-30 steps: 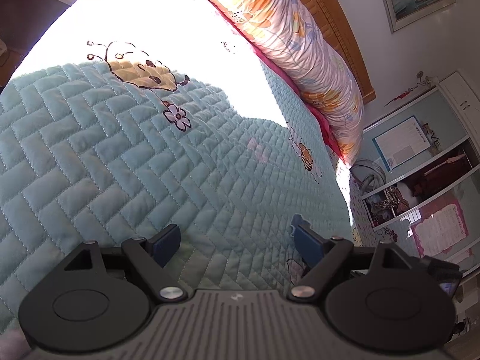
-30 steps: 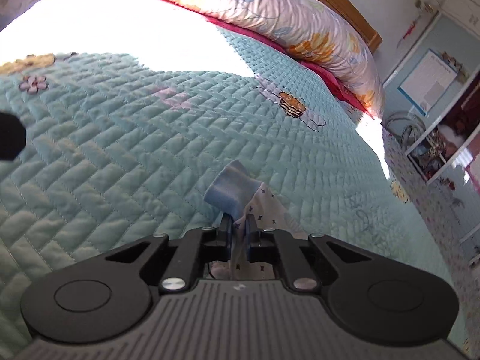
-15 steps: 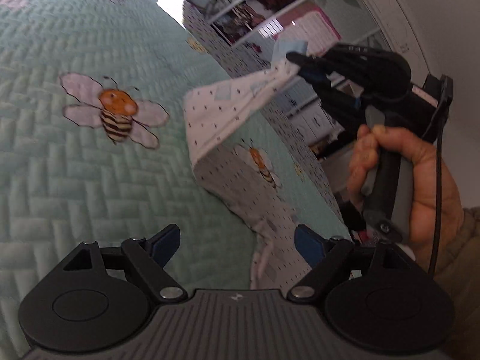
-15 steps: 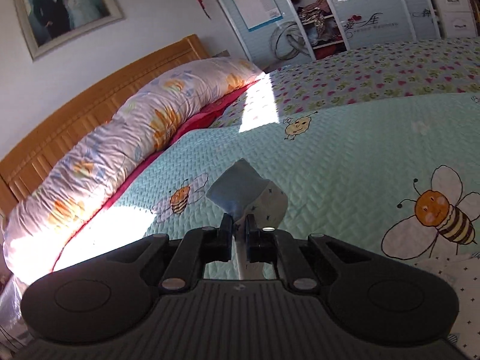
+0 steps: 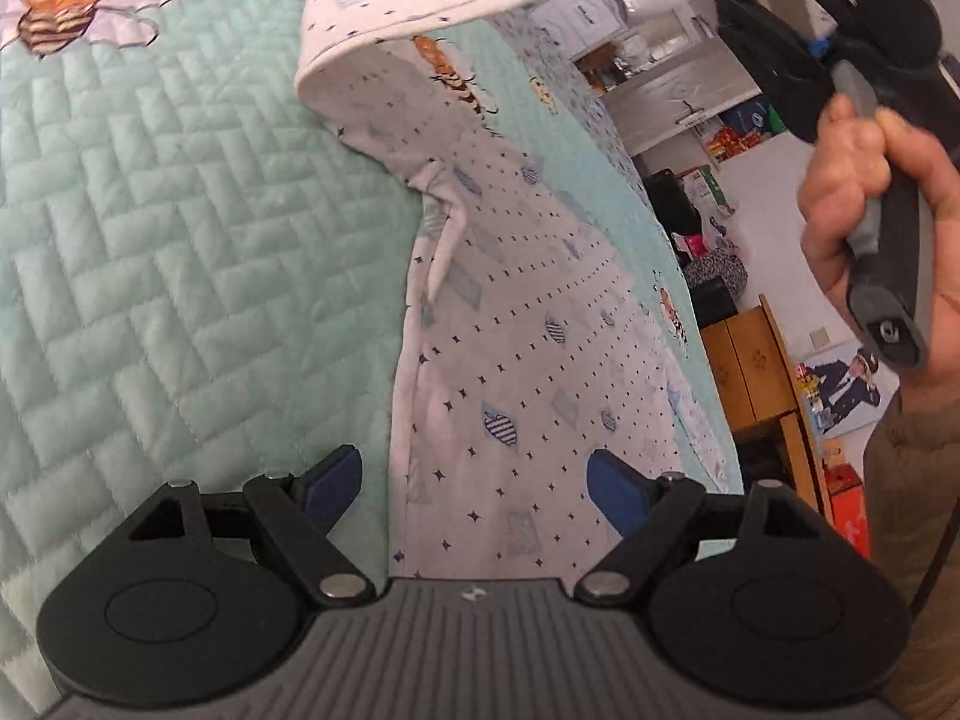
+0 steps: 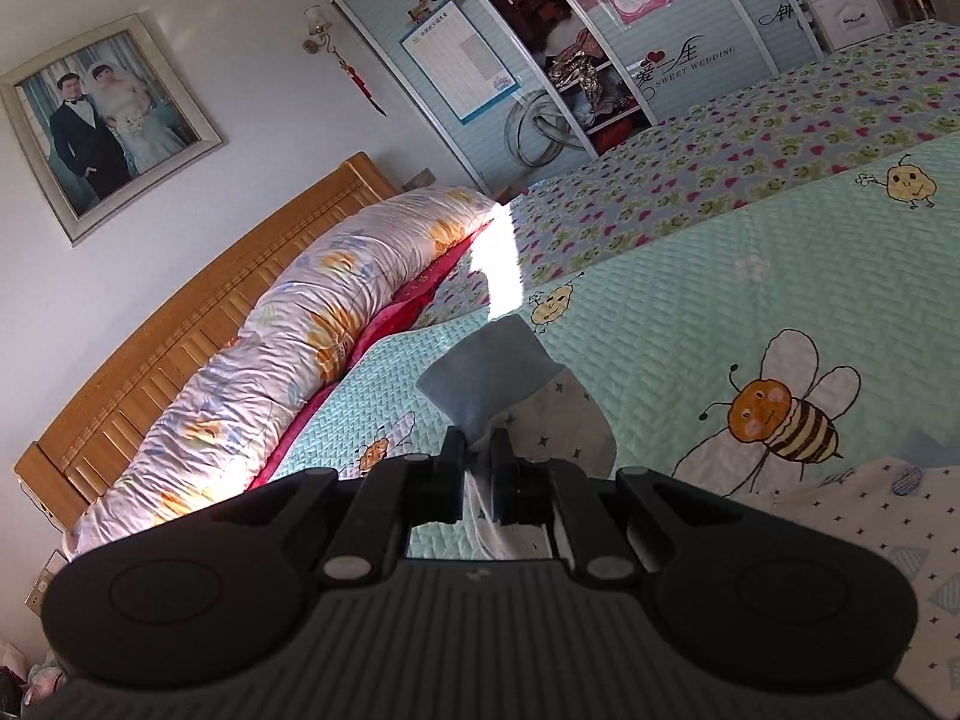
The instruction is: Fold clothes
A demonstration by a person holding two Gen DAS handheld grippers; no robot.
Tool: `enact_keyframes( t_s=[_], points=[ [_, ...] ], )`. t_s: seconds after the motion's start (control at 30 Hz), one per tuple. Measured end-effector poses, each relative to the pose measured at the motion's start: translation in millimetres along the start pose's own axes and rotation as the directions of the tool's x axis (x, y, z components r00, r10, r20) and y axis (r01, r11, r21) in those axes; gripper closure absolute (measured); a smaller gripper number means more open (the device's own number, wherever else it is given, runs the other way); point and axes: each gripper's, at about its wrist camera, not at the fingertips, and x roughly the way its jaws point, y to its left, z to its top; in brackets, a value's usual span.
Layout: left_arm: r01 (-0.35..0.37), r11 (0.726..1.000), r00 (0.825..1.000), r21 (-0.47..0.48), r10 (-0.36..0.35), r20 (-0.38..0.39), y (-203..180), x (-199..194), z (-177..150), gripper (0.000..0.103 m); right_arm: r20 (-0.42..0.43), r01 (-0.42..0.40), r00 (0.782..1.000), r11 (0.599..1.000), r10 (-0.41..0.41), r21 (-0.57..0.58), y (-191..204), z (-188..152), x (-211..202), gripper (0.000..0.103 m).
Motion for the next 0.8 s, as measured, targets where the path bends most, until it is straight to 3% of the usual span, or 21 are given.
enact_keyframes(
  t_s=[0.17,0.23,0.27,0.37,0.63,0.8],
  points=[
    [-0.058,0.998,0.998,-0.030,0.057,-0.032,-7.5,-1.0,-5.6,0.025,0.001,0.002,1.000,1.000,-0.002,0.027,-19.0,0.1,-15.5,0.095],
    [-0.091,0.995,0.996,-0.032,0.090,-0.030,-10.1,-2.0,-6.3,0.035,0.003,0.000,1.000,0.999,0.000,0.035,-24.9,0.2,-19.9,0.095],
    [-0.108,0.993,0.994,-0.038,0.107,-0.028,-10.1,-3.7,-6.3,0.047,0.004,-0.003,1.000,0.999,0.003,0.038,-26.5,0.2,-21.0,0.095],
    [-0.152,0.984,0.988,-0.088,0.149,-0.046,1.0,-2.0,-7.9,0.099,0.017,-0.013,1.000,0.999,0.012,0.046,-28.9,1.3,-24.7,0.095],
    [-0.077,0.978,0.997,-0.195,0.074,-0.021,16.8,-10.2,-11.0,0.095,0.024,-0.026,0.999,0.996,0.024,0.086,-47.0,3.1,-34.6,0.095],
    [-0.094,0.986,0.996,-0.134,0.095,-0.001,9.7,-12.8,-12.3,0.096,0.010,-0.028,1.000,0.993,0.027,0.115,-62.5,-2.3,-39.6,0.095]
  ],
)
